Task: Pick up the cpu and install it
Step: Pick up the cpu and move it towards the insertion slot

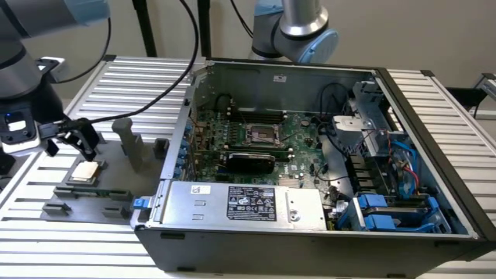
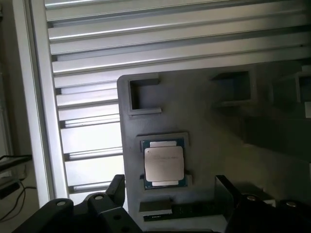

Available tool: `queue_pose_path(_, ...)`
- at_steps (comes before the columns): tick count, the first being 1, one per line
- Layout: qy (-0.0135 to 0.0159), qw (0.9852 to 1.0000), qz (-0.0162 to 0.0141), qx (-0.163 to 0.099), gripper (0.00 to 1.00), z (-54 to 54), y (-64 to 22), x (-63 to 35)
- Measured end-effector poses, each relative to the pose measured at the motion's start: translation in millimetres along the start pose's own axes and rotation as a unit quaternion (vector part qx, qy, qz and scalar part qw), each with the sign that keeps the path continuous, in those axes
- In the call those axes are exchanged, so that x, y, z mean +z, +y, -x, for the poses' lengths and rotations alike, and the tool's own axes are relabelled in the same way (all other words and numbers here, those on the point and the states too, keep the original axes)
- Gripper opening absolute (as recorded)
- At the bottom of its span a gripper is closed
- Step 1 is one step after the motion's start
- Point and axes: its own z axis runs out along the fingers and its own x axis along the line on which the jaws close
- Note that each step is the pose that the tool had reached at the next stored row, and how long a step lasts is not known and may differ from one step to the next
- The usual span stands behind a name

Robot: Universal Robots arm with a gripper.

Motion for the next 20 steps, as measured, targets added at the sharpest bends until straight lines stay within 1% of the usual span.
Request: queue_pose_path(20, 0.0000, 1.0000, -0.0001, 0.001, 0.83, 0.3, -2.5, 36.3)
